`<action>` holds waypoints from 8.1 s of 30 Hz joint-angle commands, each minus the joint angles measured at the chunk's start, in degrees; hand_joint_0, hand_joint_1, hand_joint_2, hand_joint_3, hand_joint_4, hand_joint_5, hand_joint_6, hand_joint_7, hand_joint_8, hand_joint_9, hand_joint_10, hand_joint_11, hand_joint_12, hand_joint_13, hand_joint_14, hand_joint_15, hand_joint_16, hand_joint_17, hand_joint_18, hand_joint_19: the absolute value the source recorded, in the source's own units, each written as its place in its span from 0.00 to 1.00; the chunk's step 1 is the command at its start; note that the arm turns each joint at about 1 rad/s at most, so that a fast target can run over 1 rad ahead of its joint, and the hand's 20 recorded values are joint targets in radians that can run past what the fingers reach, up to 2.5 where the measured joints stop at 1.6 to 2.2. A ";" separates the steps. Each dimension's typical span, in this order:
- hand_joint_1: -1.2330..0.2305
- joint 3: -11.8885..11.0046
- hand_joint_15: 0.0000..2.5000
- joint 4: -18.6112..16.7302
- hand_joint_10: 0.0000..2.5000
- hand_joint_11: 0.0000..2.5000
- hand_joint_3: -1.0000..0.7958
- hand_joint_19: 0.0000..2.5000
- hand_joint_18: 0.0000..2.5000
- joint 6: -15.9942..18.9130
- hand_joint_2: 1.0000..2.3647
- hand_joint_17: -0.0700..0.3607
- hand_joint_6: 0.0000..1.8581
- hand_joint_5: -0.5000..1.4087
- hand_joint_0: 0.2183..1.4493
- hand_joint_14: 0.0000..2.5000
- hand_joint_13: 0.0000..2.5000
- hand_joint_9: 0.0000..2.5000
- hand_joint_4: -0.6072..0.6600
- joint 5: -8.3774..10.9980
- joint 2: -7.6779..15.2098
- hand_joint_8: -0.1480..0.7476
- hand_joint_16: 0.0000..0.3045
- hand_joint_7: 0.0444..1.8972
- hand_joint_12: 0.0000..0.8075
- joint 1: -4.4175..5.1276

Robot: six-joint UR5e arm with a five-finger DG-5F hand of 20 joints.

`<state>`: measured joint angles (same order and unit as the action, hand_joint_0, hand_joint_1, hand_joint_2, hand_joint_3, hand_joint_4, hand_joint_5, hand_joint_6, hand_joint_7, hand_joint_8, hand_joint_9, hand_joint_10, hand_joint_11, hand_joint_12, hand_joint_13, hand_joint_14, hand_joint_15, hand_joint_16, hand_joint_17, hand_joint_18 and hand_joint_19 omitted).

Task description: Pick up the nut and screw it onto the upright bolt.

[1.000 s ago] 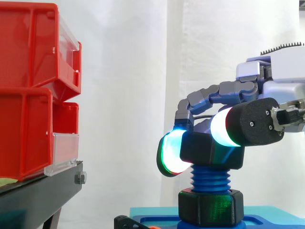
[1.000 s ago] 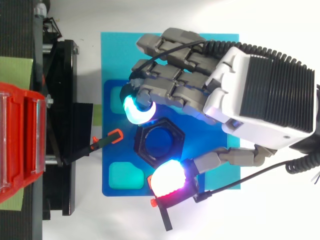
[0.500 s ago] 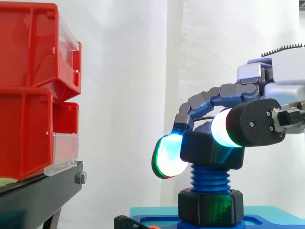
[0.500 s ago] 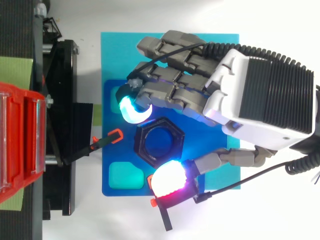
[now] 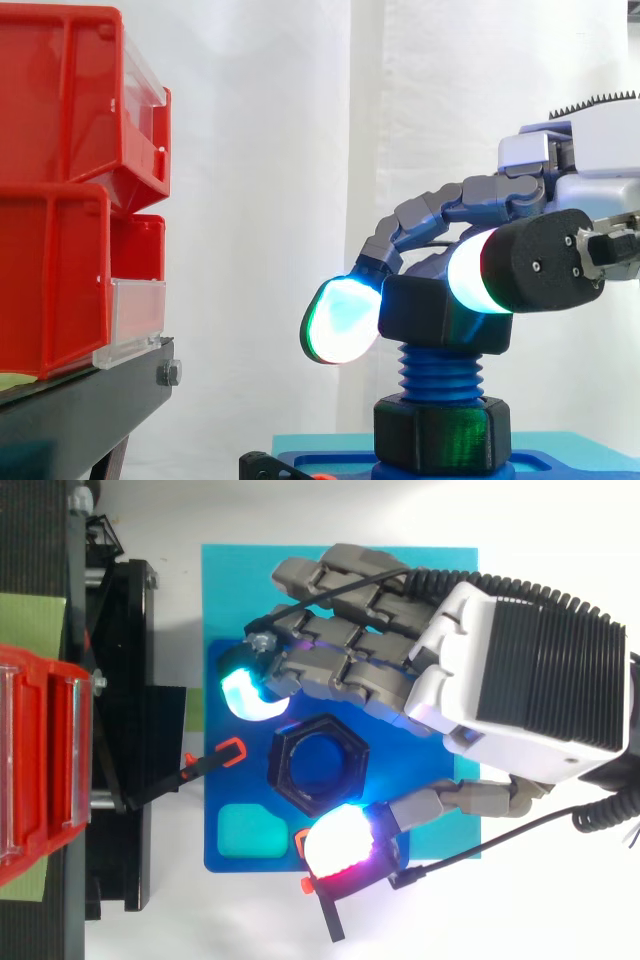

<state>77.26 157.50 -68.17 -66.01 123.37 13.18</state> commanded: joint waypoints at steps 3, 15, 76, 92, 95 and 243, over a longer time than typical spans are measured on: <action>0.59 0.00 0.00 0.00 0.00 0.00 0.28 0.04 0.03 -0.12 0.00 0.57 0.27 0.14 0.10 0.00 0.07 0.14 0.63 -0.35 -0.06 0.49 0.26 0.27 0.54 0.00; 0.83 -3.43 0.00 4.22 0.00 0.00 0.28 0.06 0.00 -0.65 0.00 0.56 0.27 0.13 0.10 0.00 0.03 0.10 0.64 -2.46 -0.06 0.48 0.25 0.26 0.54 0.00; 0.72 -3.61 0.00 7.47 0.00 0.00 0.28 0.05 0.05 -0.30 0.00 0.49 0.27 0.23 0.18 0.00 0.10 0.22 0.66 -7.03 0.03 0.48 0.21 0.59 0.47 -1.32; 0.64 -3.61 0.00 7.56 0.00 0.01 0.28 0.05 0.09 -0.39 0.00 0.47 0.27 0.26 0.20 0.00 0.14 0.29 0.61 -7.64 0.03 0.48 0.19 0.69 0.45 -1.93; 0.63 -3.61 0.00 7.65 0.00 0.01 0.28 0.05 0.10 -0.39 0.00 0.47 0.27 0.26 0.20 0.00 0.15 0.30 0.59 -7.64 0.03 0.48 0.19 0.70 0.45 -2.20; 0.66 -2.64 0.00 4.31 0.00 0.00 0.28 0.04 0.14 2.43 0.00 0.41 0.27 0.30 0.19 0.00 0.23 0.44 0.53 -14.06 -0.06 0.43 0.16 0.71 0.41 -5.45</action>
<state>74.64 161.80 -65.73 -80.07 123.38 7.90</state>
